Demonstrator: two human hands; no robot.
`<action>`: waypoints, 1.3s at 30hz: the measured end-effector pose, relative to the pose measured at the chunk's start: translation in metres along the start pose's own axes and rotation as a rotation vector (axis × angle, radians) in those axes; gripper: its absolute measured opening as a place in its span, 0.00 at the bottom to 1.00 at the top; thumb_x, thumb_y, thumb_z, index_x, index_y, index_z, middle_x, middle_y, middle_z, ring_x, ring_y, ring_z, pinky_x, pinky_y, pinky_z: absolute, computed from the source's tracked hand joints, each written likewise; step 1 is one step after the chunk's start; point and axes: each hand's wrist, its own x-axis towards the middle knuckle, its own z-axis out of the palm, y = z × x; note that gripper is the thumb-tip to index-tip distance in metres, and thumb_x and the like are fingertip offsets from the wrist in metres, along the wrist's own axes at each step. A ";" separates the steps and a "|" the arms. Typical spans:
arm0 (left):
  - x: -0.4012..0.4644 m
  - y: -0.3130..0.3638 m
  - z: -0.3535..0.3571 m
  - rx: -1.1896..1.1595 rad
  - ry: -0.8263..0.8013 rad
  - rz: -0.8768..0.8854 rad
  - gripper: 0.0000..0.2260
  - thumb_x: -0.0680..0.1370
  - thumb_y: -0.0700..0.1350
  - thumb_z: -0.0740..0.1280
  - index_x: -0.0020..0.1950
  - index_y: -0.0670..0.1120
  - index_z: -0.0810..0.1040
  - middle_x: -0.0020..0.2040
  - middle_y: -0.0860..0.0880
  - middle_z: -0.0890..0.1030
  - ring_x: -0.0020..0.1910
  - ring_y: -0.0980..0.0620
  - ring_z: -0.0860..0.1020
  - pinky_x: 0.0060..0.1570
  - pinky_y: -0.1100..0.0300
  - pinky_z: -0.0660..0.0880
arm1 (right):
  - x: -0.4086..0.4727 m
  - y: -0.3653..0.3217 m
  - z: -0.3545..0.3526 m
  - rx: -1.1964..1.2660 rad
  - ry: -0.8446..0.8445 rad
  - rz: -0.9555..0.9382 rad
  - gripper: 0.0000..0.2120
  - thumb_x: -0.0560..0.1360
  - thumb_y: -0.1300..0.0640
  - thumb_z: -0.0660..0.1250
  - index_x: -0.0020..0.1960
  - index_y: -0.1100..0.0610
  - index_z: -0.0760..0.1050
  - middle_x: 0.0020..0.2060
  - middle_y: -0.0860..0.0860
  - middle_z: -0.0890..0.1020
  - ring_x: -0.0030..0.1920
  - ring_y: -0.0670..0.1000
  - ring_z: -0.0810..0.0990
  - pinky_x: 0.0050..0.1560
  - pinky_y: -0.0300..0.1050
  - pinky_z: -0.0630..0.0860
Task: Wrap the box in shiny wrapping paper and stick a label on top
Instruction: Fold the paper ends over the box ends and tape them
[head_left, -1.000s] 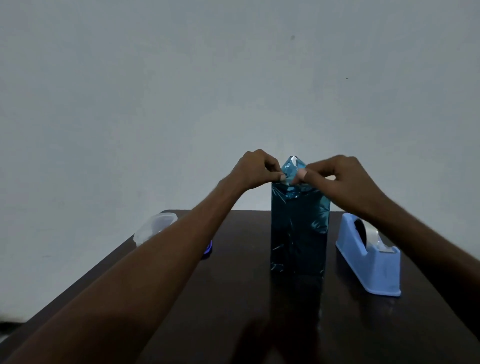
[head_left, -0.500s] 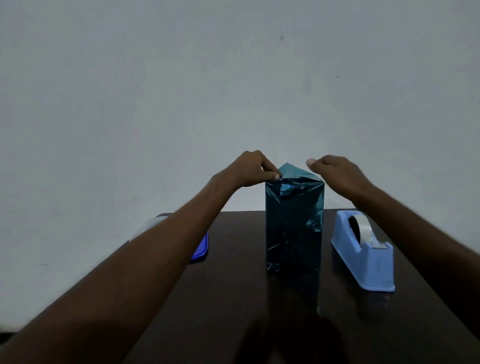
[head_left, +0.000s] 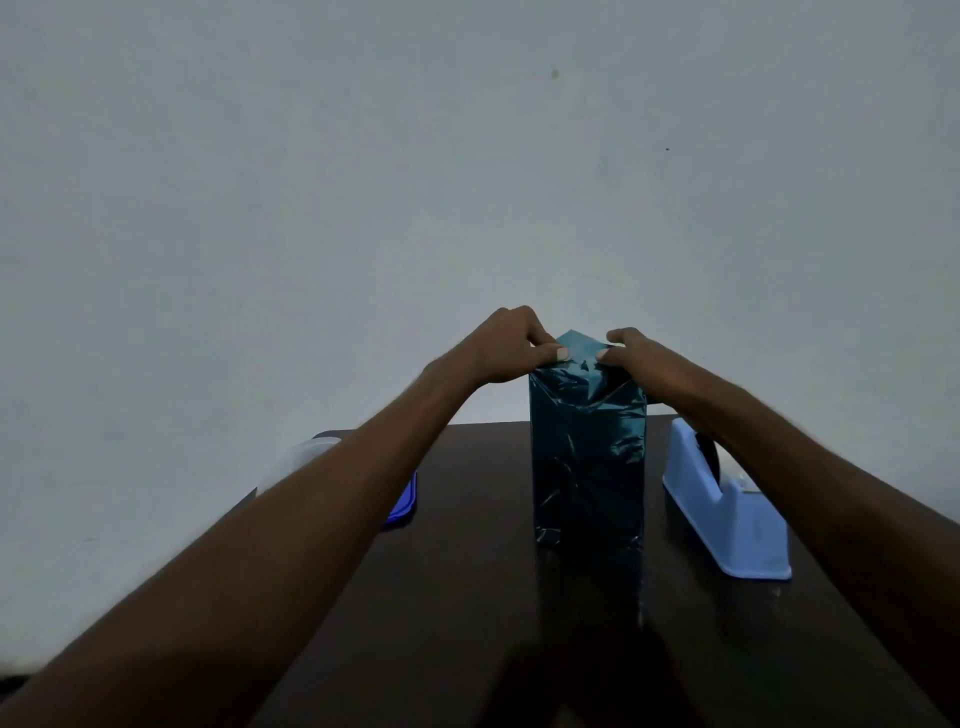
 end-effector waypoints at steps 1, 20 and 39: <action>0.001 0.000 0.001 -0.003 -0.006 -0.003 0.14 0.79 0.53 0.67 0.49 0.45 0.86 0.50 0.38 0.82 0.42 0.47 0.73 0.44 0.55 0.70 | -0.001 0.000 0.000 -0.008 -0.001 -0.009 0.25 0.81 0.50 0.58 0.76 0.55 0.59 0.68 0.57 0.71 0.58 0.55 0.74 0.56 0.49 0.72; 0.002 0.011 -0.014 -0.192 -0.247 -0.102 0.16 0.78 0.57 0.67 0.61 0.52 0.82 0.56 0.52 0.81 0.50 0.55 0.76 0.44 0.62 0.71 | -0.010 -0.001 -0.002 0.026 -0.055 -0.061 0.28 0.76 0.51 0.66 0.73 0.55 0.63 0.62 0.54 0.73 0.59 0.55 0.75 0.59 0.52 0.73; 0.014 0.029 -0.024 -0.111 -0.396 -0.250 0.24 0.73 0.59 0.71 0.68 0.57 0.76 0.70 0.52 0.73 0.68 0.49 0.70 0.61 0.53 0.73 | -0.012 0.019 -0.006 0.609 0.124 0.158 0.15 0.81 0.48 0.57 0.58 0.58 0.74 0.49 0.56 0.79 0.45 0.56 0.78 0.47 0.51 0.76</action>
